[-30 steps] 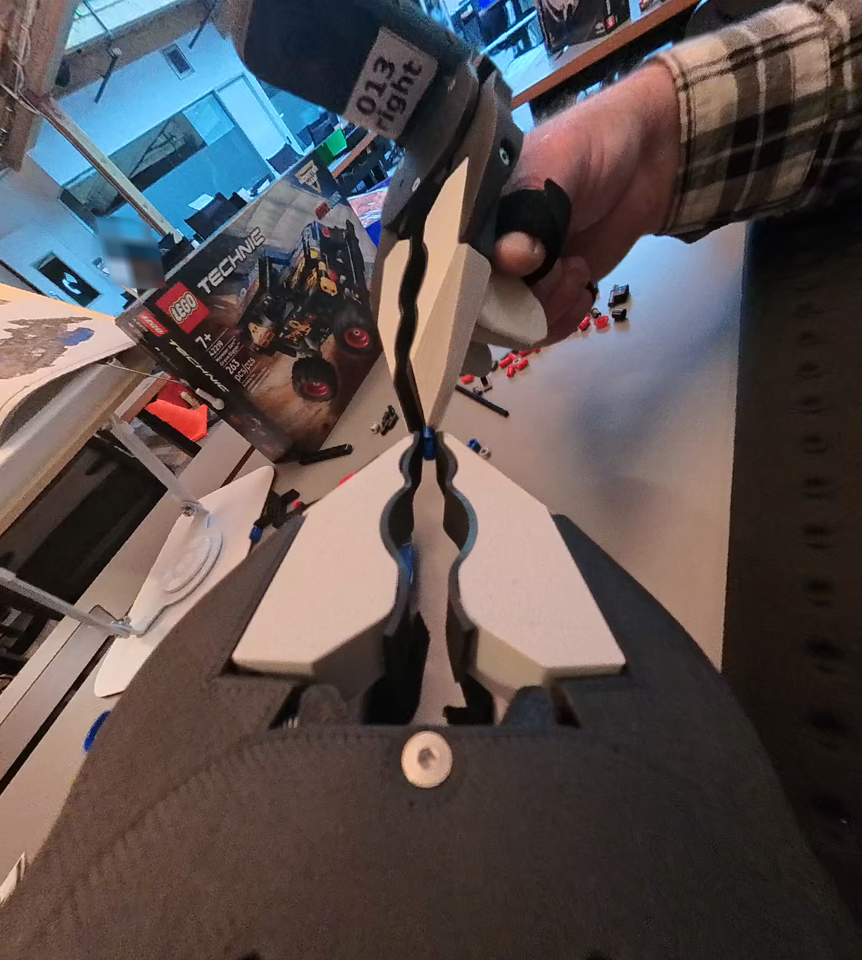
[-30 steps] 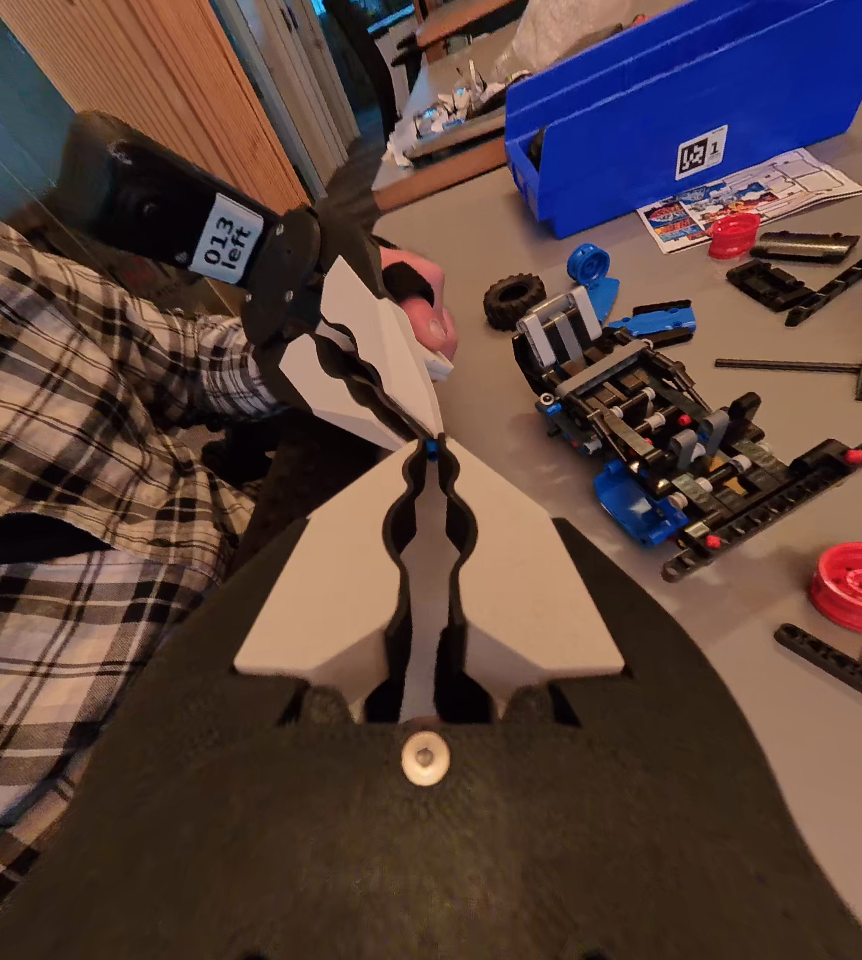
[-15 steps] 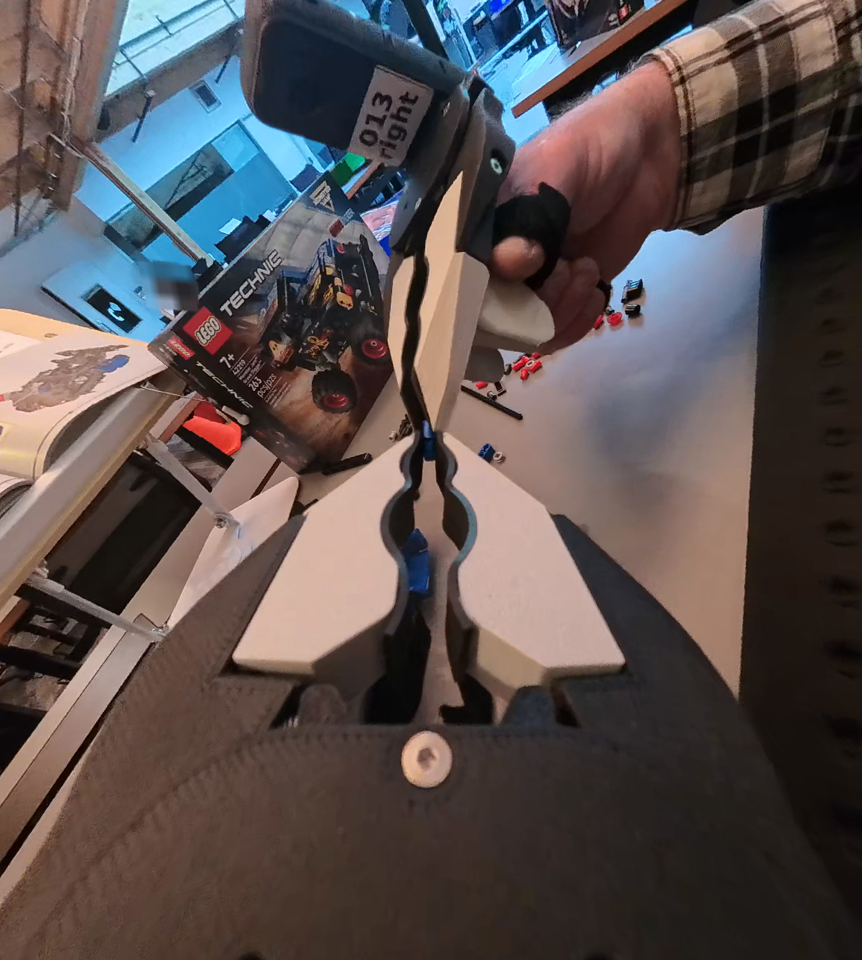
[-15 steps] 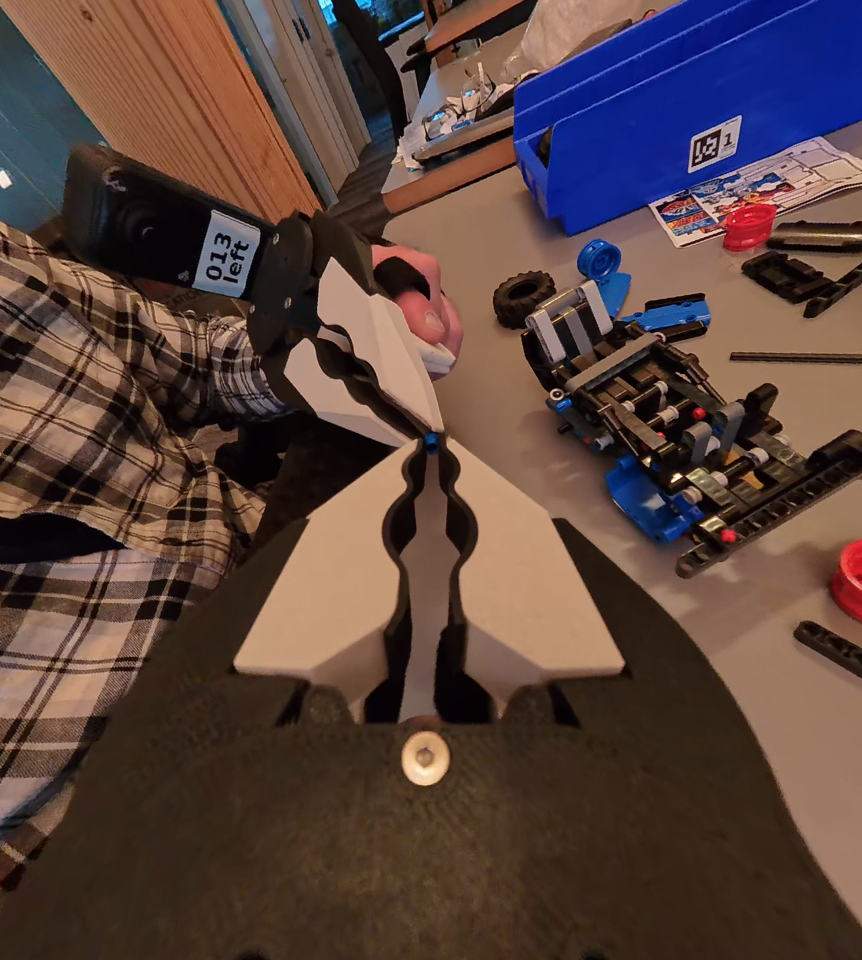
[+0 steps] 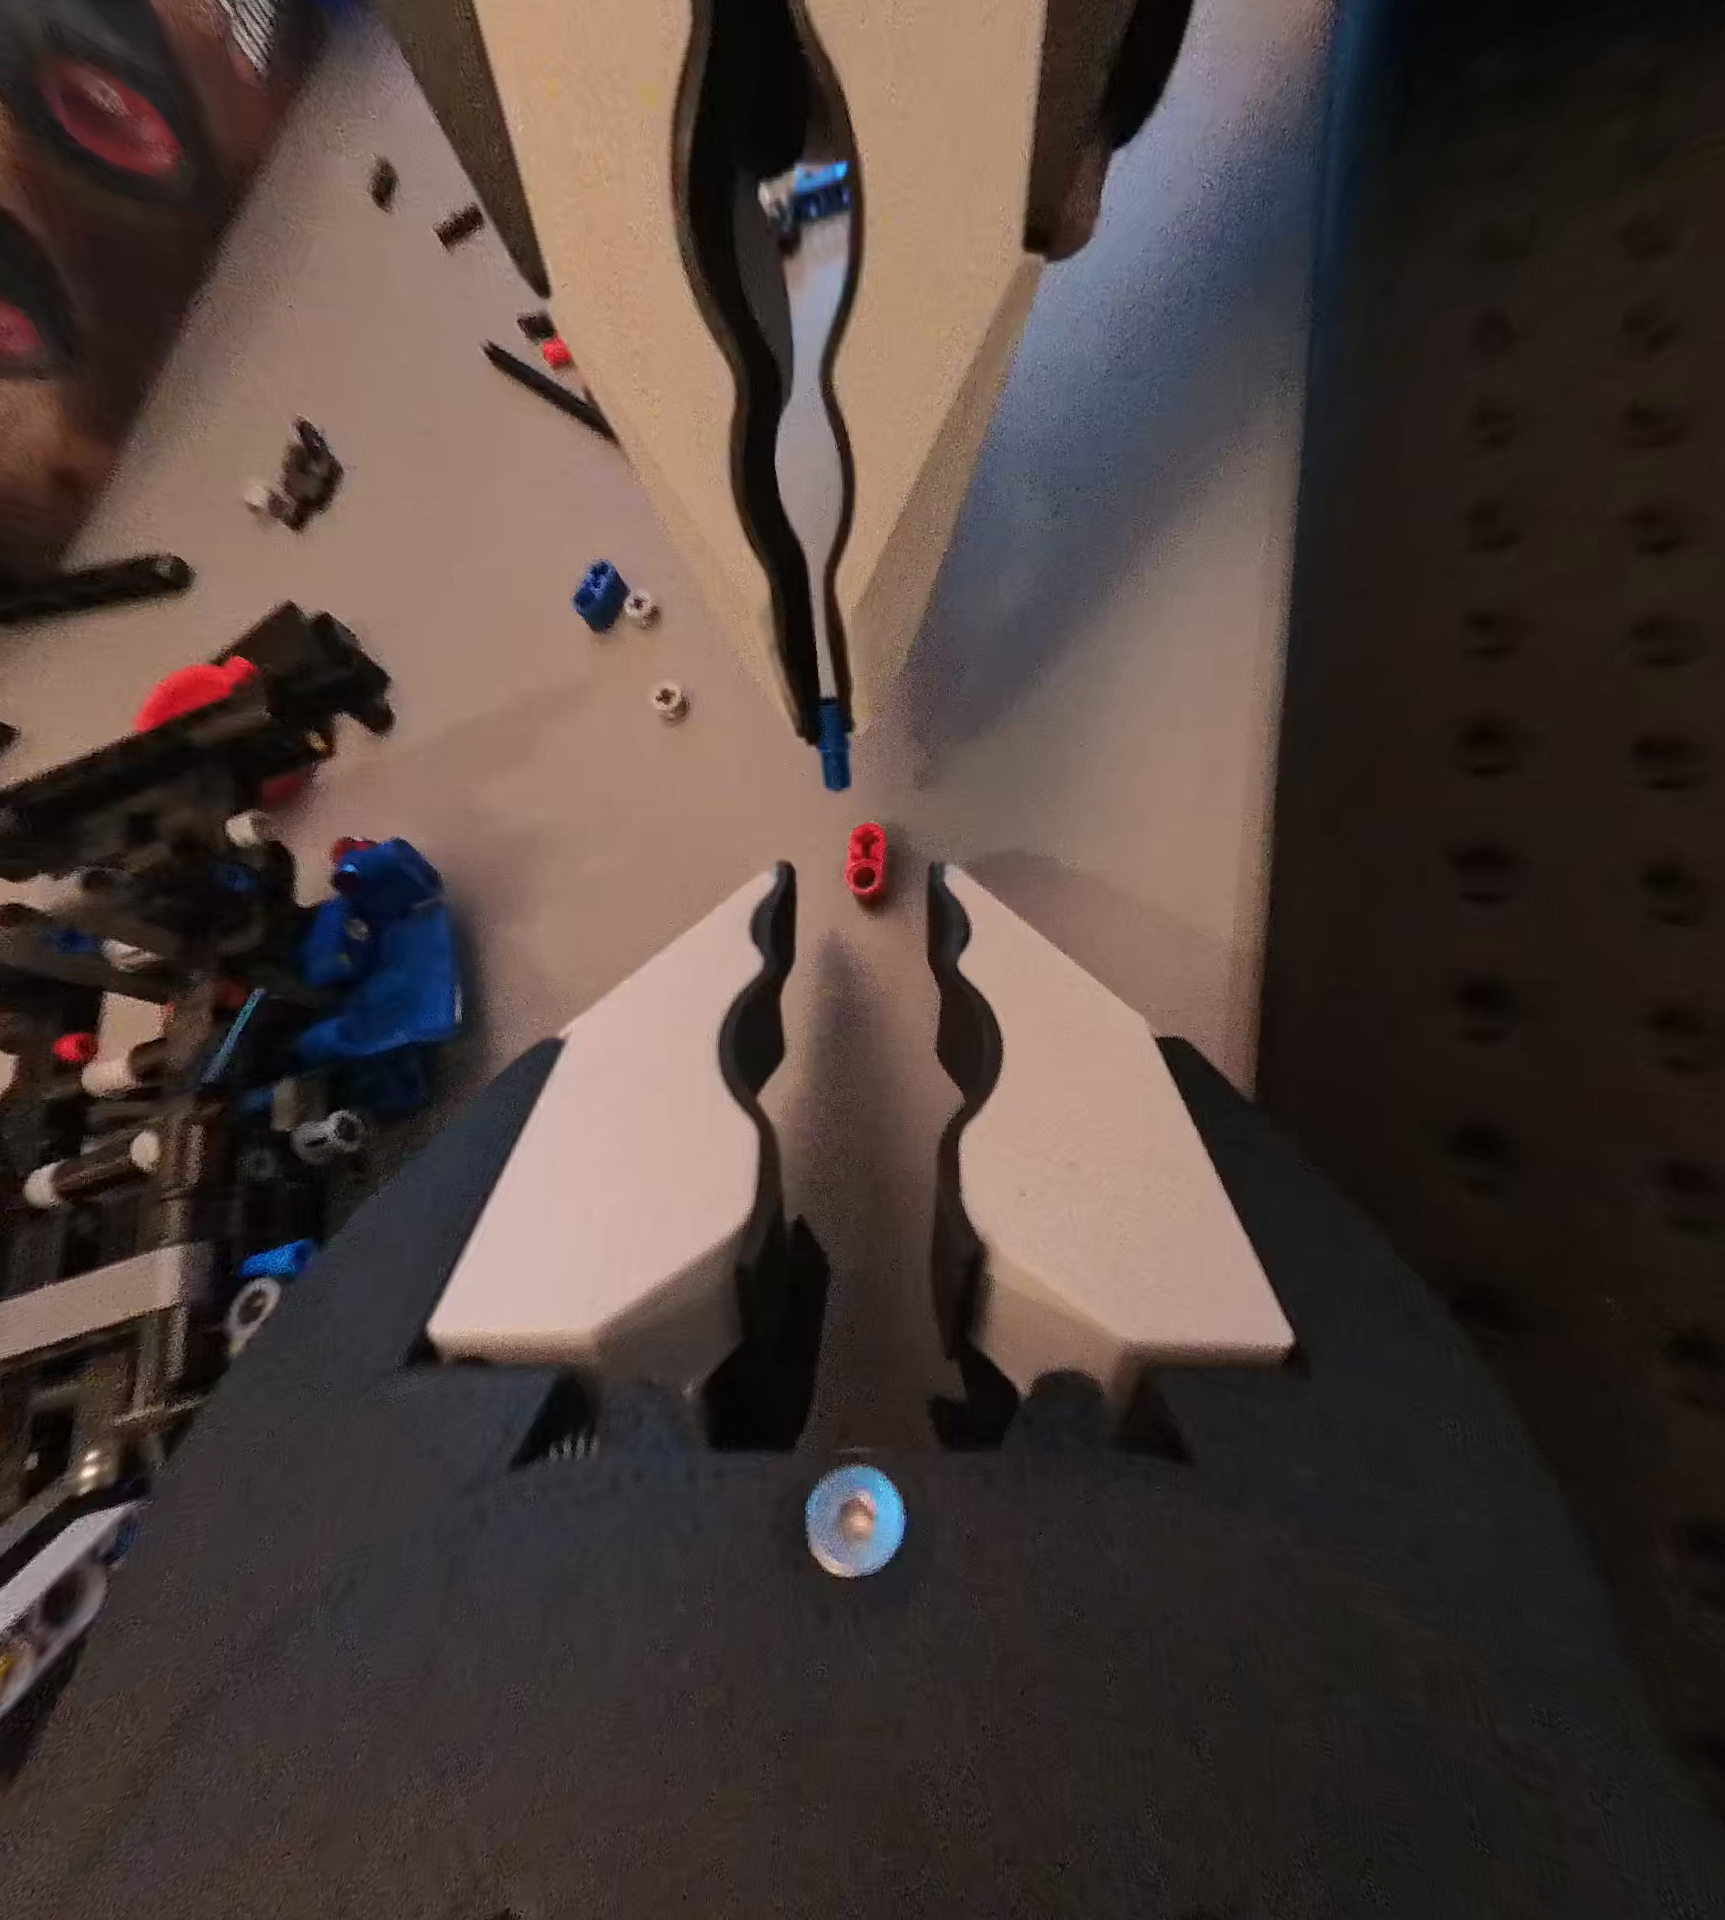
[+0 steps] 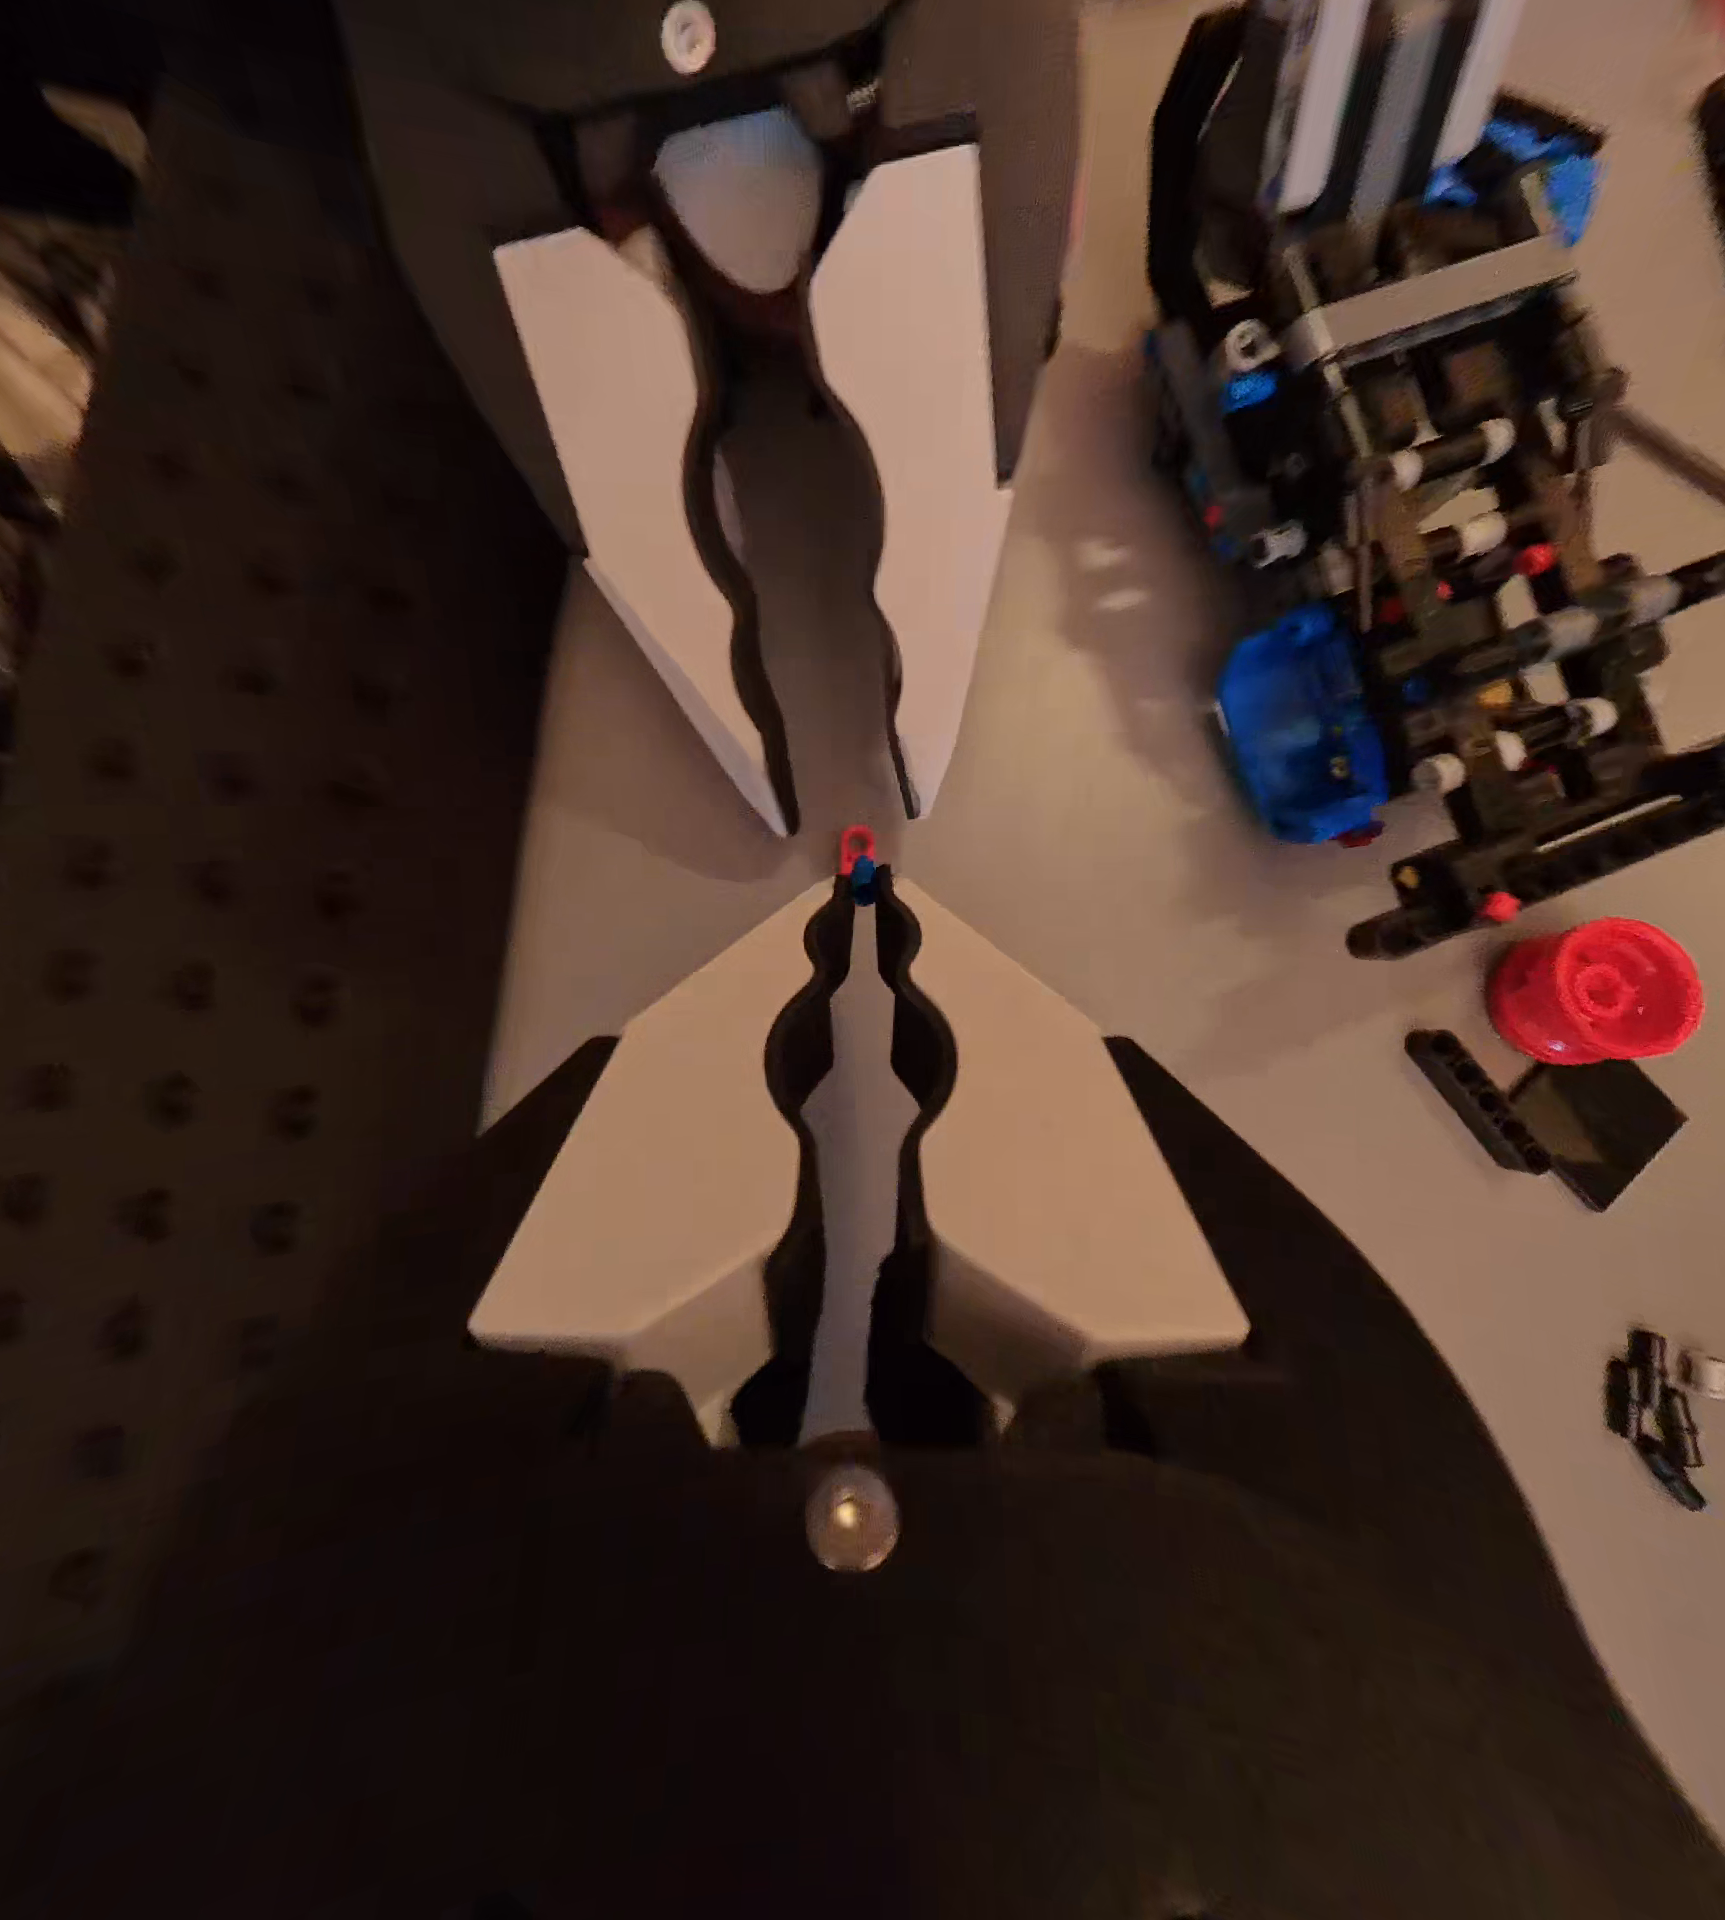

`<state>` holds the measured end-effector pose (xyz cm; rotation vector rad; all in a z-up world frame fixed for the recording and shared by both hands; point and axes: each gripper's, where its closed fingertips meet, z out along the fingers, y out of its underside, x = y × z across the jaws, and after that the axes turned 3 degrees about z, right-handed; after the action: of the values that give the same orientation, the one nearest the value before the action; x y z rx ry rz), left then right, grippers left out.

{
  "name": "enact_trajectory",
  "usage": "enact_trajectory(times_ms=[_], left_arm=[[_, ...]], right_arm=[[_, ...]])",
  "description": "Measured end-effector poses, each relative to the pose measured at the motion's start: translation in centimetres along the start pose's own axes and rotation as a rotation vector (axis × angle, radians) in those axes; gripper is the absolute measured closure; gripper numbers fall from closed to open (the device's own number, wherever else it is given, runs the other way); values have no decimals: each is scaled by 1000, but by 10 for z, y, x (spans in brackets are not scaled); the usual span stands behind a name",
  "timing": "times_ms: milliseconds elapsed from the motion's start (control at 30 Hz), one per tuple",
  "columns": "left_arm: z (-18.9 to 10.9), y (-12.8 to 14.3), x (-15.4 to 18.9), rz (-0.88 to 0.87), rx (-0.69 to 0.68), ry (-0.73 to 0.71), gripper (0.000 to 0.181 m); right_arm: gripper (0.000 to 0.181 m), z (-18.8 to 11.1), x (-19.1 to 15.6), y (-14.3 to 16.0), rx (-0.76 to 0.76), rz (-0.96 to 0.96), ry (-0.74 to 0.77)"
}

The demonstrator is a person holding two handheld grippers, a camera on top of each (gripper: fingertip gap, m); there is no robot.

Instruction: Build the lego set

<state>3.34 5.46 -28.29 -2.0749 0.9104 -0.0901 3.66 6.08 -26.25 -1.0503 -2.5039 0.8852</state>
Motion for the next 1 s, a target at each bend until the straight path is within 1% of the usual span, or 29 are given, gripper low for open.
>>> enact_trajectory(times_ms=[100,200,267,567,767,1000], left_arm=[[6,8,1,-20,-45,29,164],[8,7,5,-28,-30,67,173],[9,7,4,-30,-29,69,175],[9,7,3,-54,-22,96,176],[10,6,3,-56,-18,116,176],[11,5,3,-61,-13,144,176]], right_arm=[[180,6,-1,6,-76,-56,19],[180,9,2,11,-142,-102,41],[180,12,0,12,-161,-122,35],[180,14,-3,13,-226,-199,20],[180,13,-4,15,-323,-313,22],[179,13,-5,16,-404,-417,-45]])
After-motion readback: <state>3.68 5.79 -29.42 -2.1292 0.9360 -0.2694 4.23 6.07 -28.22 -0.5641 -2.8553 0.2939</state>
